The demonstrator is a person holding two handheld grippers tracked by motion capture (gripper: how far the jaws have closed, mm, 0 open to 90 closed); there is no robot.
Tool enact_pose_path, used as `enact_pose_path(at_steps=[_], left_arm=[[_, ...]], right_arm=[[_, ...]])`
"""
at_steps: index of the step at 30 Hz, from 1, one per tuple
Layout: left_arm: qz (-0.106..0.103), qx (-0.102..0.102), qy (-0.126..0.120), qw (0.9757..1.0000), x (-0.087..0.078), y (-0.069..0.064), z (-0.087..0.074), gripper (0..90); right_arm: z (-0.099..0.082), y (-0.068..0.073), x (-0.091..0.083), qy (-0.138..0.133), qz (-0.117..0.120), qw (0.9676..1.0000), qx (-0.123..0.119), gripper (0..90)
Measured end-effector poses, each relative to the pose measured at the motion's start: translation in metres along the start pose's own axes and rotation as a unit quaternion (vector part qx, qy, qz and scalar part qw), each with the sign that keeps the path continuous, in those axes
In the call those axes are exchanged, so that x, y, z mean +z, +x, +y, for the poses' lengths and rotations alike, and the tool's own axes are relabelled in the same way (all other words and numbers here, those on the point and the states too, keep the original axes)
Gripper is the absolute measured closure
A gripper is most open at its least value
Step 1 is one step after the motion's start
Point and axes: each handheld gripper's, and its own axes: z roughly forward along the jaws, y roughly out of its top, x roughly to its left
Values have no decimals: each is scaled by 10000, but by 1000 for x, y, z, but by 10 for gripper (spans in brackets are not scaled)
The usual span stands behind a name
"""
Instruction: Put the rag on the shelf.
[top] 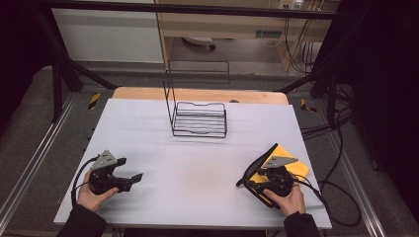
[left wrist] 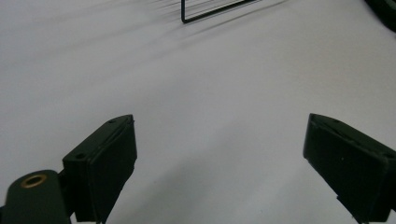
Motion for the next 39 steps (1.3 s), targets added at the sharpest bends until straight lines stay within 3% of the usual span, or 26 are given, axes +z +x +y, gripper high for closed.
enact_pose_path(at_steps=[1, 5, 14, 17, 27, 31, 33, 39], left_arm=[[3, 0, 2, 10000, 0, 0, 0, 102], [6, 2, 3, 10000, 0, 0, 0, 105], [7, -16, 17, 10000, 0, -1, 0, 109], [17, -21, -1, 10000, -1, -1, 0, 109], [34, -24, -2, 10000, -1, 0, 0, 112], [28, -5, 17, 10000, -1, 0, 0, 114], [27, -4, 17, 10000, -1, 0, 0, 115], [29, -30, 1, 10000, -1, 0, 0, 115]], right_arm=[[0, 3, 5, 105, -61, 9999, -102, 476], [-1, 9, 10, 164, -250, 9992, -278, 521], [-5, 15, 16, 233, -508, 9973, -473, 542], [-6, 16, 15, 301, -587, 9956, -659, 538], [-10, 20, 15, 355, -677, 9942, -751, 486], [-9, 18, 14, 351, -743, 9943, -685, 560], [-8, 17, 14, 388, -798, 9931, -766, 625], [-8, 17, 14, 386, -835, 9928, -771, 614]])
